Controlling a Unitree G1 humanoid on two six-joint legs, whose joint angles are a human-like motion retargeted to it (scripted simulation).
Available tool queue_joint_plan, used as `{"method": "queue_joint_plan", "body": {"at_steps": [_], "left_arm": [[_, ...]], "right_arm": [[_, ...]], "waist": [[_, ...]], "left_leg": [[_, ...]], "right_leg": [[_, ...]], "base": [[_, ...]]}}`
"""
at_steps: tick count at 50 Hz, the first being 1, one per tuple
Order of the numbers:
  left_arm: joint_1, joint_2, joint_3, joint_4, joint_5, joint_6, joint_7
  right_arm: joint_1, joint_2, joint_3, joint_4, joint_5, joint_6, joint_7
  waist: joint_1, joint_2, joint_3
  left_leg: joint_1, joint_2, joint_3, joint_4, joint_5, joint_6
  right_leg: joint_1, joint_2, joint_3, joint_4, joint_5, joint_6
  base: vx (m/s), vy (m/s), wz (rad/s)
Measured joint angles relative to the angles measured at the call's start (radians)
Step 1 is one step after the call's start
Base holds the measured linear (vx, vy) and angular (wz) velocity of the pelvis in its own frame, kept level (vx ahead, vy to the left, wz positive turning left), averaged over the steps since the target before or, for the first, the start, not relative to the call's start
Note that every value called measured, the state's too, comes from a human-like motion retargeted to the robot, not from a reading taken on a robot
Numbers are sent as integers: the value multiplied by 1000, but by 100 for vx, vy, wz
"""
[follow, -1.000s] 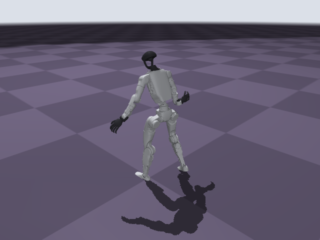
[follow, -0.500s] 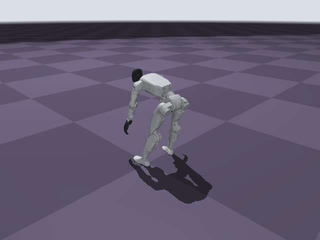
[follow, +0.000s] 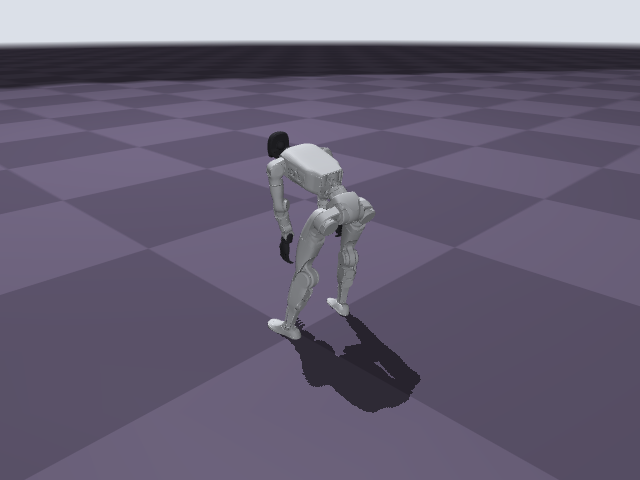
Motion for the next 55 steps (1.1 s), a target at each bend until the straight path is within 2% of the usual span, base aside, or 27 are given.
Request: {"method": "queue_joint_plan", "body": {"at_steps": [6, 12, 15, 19, 23, 25, 27, 28, 33, 37, 40, 43, 45, 47, 50, 52, 53, 55], "left_arm": [[185, -67, 30, -35, -61, -17, 8], [271, -86, 36, -56, -100, -3, -6], [267, -73, 30, -68, -93, 1, -13], [222, -56, 30, -101, -84, -36, 24], [146, -34, 53, -192, -35, -97, 67], [99, -15, 49, -258, 6, -114, 59], [44, 18, 83, -342, 25, -140, 72], [16, 40, 84, -387, 35, -149, 75], [-172, 227, -28, -637, 62, -209, 111], [-381, 450, -239, -818, 66, -311, 177], [-472, 590, -347, -937, 78, -356, 209], [-515, 714, -382, -1078, 105, -392, 213], [-519, 809, -365, -1192, 143, -415, 208], [-456, 920, -274, -1325, 209, -426, 220], [-309, 1081, -135, -1527, 449, -453, 325], [-181, 1108, 4, -1646, 707, -430, 505], [-124, 1138, 45, -1685, 825, -394, 557], [-56, 1153, 76, -1745, 989, -343, 607]], "right_arm": [[155, -25, 7, -78, 0, 0, 0], [227, -81, -15, -278, 0, 0, 0], [217, -95, -38, -341, 0, 0, 0], [139, -129, -45, -372, 0, 0, 0], [-7, -218, -39, -402, 0, 0, 0], [-111, -291, 5, -394, 0, 0, 0], [-206, -341, -19, -443, 0, 0, 0], [-261, -373, -10, -458, 0, 0, 0], [-596, -510, 12, -487, 0, 0, 0], [-902, -560, 12, -458, 0, 0, 0], [-1049, -586, 12, -462, 0, 0, 0], [-1166, -610, 12, -489, 0, 0, 0], [-1249, -625, 12, -508, 0, 0, 0], [-1298, -657, 12, -508, 0, 0, 0], [-1462, -694, 12, -569, 0, 0, 0], [-1550, -725, 12, -575, 0, 0, 0], [-1551, -783, 12, -391, 0, 0, 0], [-1607, -752, 12, -275, 0, 0, 0]], "waist": [[26, 22, 0], [34, 40, -34], [57, 43, -99], [102, 52, -225], [142, 71, -344], [165, 69, -400], [177, 87, -442], [188, 90, -460], [253, 57, -469], [270, -17, -405], [257, -48, -422], [229, -62, -450], [205, -64, -461], [193, -50, -501], [181, -34, -515], [205, -27, -490], [201, -43, -485], [203, -74, -438]], "left_leg": [[181, 7, -16, 178, -145, 5], [384, 5, -22, 451, -343, 72], [492, 15, -21, 551, -425, 97], [653, 19, -26, 577, -481, 122], [821, 16, -59, 507, -486, 121], [884, 14, -84, 465, -478, 115], [937, 12, -105, 424, -471, 99], [959, 11, -114, 409, -469, 95], [1051, 13, -130, 356, -470, 90], [1121, 15, -115, 301, -466, 95], [1161, 13, -113, 241, -446, 90], [1184, 14, -122, 182, -426, 79], [1194, 16, -130, 149, -415, 73], [1188, 14, -140, 136, -398, 75], [1161, 13, -144, 153, -398, 68], [1127, 6, -135, 212, -397, 72], [1111, 4, -127, 251, -393, 76], [1081, -3, -103, 325, -383, 72]], "right_leg": [[198, -38, 24, 150, -148, 0], [424, -78, 65, 371, -343, -38], [541, -83, 75, 450, -422, -62], [711, -82, 68, 472, -491, -101], [908, -70, 25, 403, -514, -122], [994, -63, -7, 356, -513, -118], [1070, -59, -41, 308, -507, -99], [1102, -57, -56, 288, -505, -91], [1212, -46, -87, 233, -516, -80], [1263, -39, -85, 202, -534, -77], [1292, -36, -94, 170, -532, -65], [1310, -29, -112, 142, -530, -59], [1319, -24, -125, 126, -530, -58], [1322, -23, -139, 112, -521, -63], [1318, -20, -144, 92, -520, -54], [1320, -26, -141, 81, -518, -44], [1326, -28, -139, 76, -516, -42], [1343, -37, -131, 61, -520, -30]], "base": [[20, 5, -4], [27, 5, -10], [37, 1, -13], [41, 0, 1], [37, -2, 44], [31, -4, 67], [28, -4, 67], [24, -6, 57], [19, -8, 23], [15, -10, -10], [15, -9, 7], [14, -9, 25], [13, -9, 30], [12, -9, 27], [10, -9, 10], [8, -8, -5], [8, -8, -12], [8, -8, -11]]}}
